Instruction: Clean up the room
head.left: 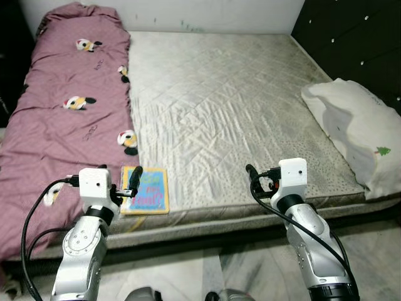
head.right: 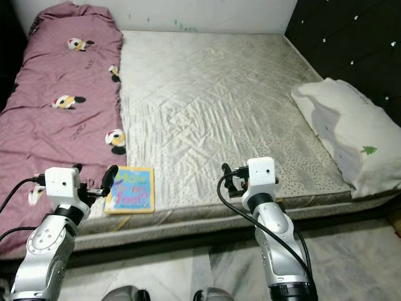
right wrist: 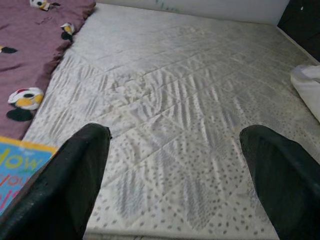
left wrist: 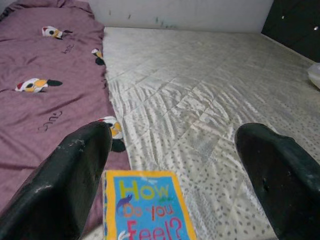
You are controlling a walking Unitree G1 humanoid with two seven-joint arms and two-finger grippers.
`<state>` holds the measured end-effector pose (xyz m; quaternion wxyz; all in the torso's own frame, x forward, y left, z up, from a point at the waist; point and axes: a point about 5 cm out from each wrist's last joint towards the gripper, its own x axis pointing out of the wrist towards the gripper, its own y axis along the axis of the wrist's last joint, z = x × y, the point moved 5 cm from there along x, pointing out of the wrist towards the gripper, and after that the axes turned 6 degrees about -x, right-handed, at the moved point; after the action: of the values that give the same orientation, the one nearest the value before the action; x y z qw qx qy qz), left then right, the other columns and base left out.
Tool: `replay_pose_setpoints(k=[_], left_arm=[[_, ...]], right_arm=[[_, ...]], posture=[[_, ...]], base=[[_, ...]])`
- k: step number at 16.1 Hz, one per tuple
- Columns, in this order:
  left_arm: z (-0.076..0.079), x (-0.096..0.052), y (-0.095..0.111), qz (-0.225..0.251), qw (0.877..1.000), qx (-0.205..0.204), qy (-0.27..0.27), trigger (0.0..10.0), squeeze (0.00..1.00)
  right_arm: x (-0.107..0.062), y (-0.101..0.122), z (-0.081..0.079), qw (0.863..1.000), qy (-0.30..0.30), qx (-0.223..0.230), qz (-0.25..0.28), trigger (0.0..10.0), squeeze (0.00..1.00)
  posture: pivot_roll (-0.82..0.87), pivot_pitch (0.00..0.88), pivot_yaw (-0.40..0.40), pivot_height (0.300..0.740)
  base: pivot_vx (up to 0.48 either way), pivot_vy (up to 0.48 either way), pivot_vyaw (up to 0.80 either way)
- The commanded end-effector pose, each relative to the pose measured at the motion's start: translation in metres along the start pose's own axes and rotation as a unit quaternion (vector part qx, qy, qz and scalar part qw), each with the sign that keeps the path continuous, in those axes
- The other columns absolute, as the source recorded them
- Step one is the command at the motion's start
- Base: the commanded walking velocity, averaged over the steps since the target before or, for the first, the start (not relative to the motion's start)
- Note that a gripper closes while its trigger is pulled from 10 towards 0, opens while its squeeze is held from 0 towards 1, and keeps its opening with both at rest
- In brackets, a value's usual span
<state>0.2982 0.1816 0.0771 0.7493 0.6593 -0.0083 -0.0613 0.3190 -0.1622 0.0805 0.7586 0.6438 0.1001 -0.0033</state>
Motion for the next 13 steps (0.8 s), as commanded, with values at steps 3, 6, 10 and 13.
replay_pose_setpoints(k=[3,6,10,13], left_arm=[[0.0015,0.002,0.0043,0.004,1.0,0.004,-0.005,10.0,0.0],[0.0008,0.0047,0.0039,-0.001,1.0,0.005,0.001,10.0,0.0],[-0.0038,0.0059,0.0042,-0.004,1.0,0.007,0.014,10.0,0.0],[-0.0049,0.005,0.0033,-0.007,1.0,0.0,0.016,10.0,0.0]], right_arm=[[0.0032,0.0014,0.0016,1.0,-0.005,0.007,-0.002,10.0,0.0],[0.0053,0.0019,0.0,1.0,-0.003,0.004,-0.003,10.0,0.0],[0.0083,0.0041,-0.0001,1.0,-0.003,0.006,-0.001,10.0,0.0],[0.0089,0.0054,-0.001,1.0,0.001,0.004,0.0,10.0,0.0]], posture=[[-0.02,0.071,-0.07,0.74],[-0.01,0.076,-0.069,0.74],[-0.02,0.093,-0.065,0.74],[-0.02,0.098,-0.065,0.74]], base=[[0.379,0.0,0.0],[0.249,0.0,0.0],[0.0,0.0,0.0],[0.0,0.16,0.0]])
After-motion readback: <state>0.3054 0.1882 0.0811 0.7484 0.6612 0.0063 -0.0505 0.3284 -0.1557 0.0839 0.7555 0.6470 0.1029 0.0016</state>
